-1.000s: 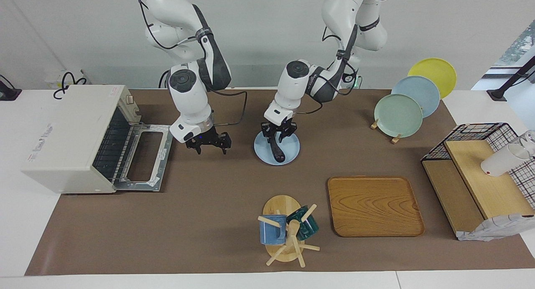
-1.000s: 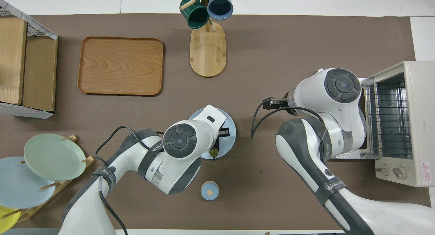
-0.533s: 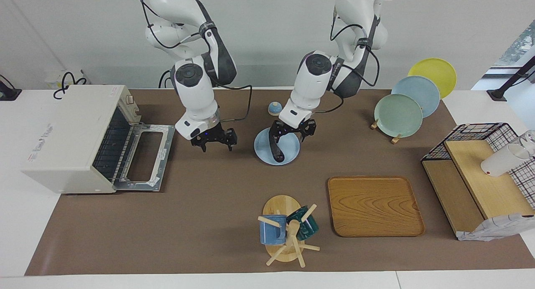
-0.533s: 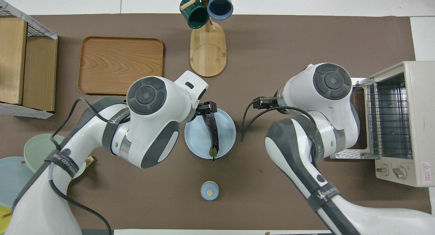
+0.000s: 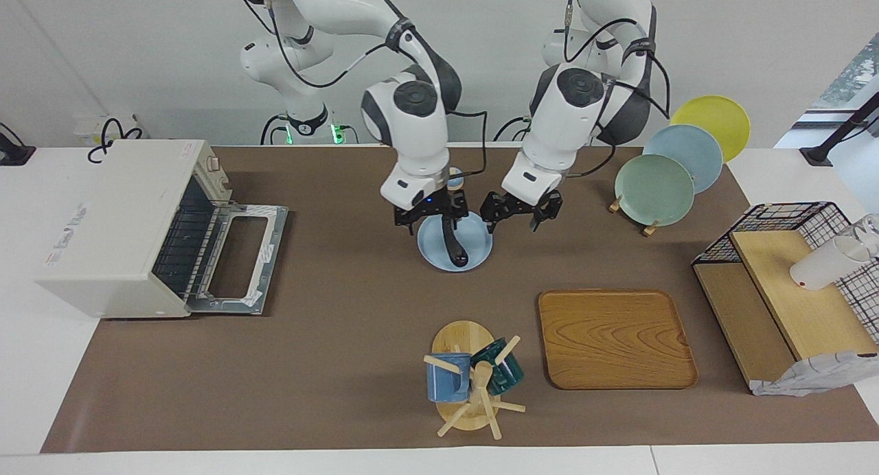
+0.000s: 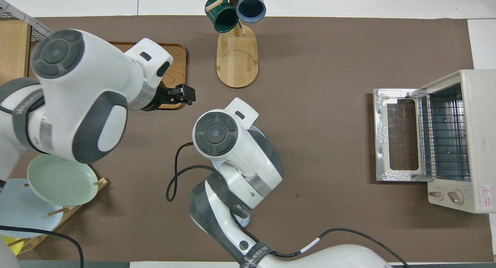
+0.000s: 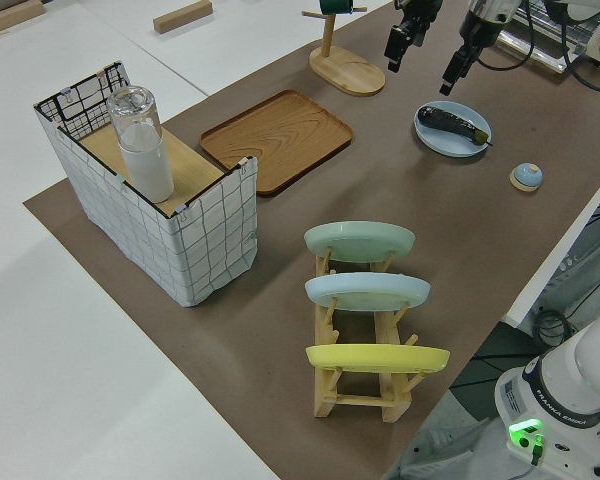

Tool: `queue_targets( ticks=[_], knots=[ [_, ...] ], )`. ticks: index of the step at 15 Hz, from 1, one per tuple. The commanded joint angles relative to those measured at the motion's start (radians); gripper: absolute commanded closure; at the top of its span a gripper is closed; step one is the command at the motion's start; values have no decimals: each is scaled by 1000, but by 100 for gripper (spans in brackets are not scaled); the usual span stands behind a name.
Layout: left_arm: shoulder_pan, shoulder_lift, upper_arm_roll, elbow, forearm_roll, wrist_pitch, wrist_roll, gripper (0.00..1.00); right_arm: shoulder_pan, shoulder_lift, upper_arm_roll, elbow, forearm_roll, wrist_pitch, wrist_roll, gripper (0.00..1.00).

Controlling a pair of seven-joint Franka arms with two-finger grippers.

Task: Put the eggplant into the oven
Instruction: 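Carry the eggplant into the oven while the left gripper withdraws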

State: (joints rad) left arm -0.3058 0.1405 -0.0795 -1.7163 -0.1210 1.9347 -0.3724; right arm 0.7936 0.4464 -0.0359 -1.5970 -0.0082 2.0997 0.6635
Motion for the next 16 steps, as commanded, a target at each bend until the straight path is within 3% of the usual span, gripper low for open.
queue_targets(
  ticks=[1,5,11,13,14,15,16],
  knots=[
    [74,-33,-8,11,-5,-69,101,0,36,46,-2,10,-24,90,86,0],
    [152,-78,-2,11,-2,-129,203,0,56,44,-1,-78,-26,189,90,0],
    [214,-122,3,12,66,-207,245,0,99,60,-2,-141,-42,258,99,47],
    [215,-142,4,12,108,-230,254,0,99,54,-2,-167,-44,264,93,72],
    [215,-148,6,12,119,-243,274,0,98,51,-2,-181,-47,266,85,91],
    [224,-156,9,12,126,-253,288,0,96,49,-2,-187,-68,266,80,100],
    [231,-165,10,12,127,-255,299,0,96,48,-2,-187,-105,263,71,100]
  ],
)
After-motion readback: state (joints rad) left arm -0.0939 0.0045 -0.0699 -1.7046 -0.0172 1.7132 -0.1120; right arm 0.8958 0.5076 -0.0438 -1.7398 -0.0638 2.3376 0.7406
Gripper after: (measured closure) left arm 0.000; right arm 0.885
